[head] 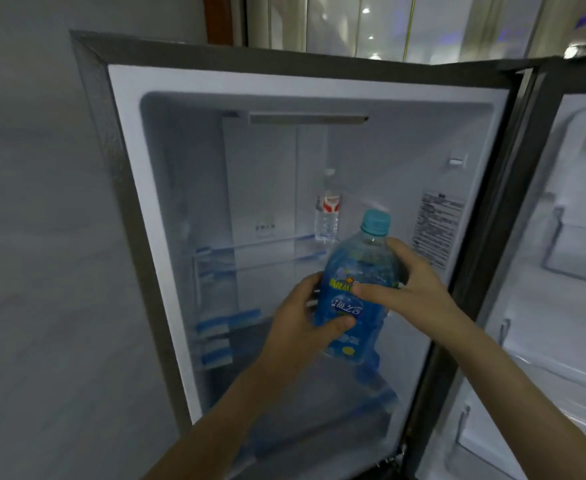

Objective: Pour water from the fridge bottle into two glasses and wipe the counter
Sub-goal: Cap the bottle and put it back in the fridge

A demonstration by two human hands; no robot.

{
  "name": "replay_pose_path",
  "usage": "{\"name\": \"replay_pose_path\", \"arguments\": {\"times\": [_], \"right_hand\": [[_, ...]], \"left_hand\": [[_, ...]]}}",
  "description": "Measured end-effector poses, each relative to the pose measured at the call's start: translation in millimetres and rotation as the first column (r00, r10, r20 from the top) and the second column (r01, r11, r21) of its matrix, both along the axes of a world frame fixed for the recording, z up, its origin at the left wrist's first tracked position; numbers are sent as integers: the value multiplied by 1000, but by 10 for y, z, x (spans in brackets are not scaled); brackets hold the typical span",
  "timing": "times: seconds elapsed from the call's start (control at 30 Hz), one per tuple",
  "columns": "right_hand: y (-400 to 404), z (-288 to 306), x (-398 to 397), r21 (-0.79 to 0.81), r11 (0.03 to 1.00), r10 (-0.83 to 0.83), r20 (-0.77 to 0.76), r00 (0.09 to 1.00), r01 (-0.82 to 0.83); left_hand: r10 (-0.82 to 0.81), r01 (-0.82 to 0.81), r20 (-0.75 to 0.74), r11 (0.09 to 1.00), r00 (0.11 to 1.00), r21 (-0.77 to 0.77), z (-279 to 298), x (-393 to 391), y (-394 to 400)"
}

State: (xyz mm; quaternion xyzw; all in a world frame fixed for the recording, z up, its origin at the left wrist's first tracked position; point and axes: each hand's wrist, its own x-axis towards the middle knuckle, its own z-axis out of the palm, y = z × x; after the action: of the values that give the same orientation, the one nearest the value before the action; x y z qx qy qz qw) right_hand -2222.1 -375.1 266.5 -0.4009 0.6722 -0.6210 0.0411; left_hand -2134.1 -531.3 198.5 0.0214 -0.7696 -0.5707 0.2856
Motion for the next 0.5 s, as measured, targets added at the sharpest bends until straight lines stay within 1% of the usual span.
{"name": "replay_pose_path", "arguments": {"times": [0.13, 0.23, 0.37, 0.5], "right_hand": [[-257, 177, -415, -35, 999, 28, 8, 1000, -27], [-438, 218, -751, -49, 997, 69, 37, 997, -67], [-686, 180, -1149, -49, 992, 123, 68, 990, -120], [-918, 100, -1402, -98, 981, 182, 133, 974, -170]], "left_hand": [[43, -45, -72, 999, 996, -22, 222, -417, -219], [91, -93, -107, 996, 990, -9, 294, -717, -318], [189, -190, -145, 982, 971, 6, 265, -1057, -416], [281, -279, -126, 960, 951, 38, 135, -1286, -479]]}}
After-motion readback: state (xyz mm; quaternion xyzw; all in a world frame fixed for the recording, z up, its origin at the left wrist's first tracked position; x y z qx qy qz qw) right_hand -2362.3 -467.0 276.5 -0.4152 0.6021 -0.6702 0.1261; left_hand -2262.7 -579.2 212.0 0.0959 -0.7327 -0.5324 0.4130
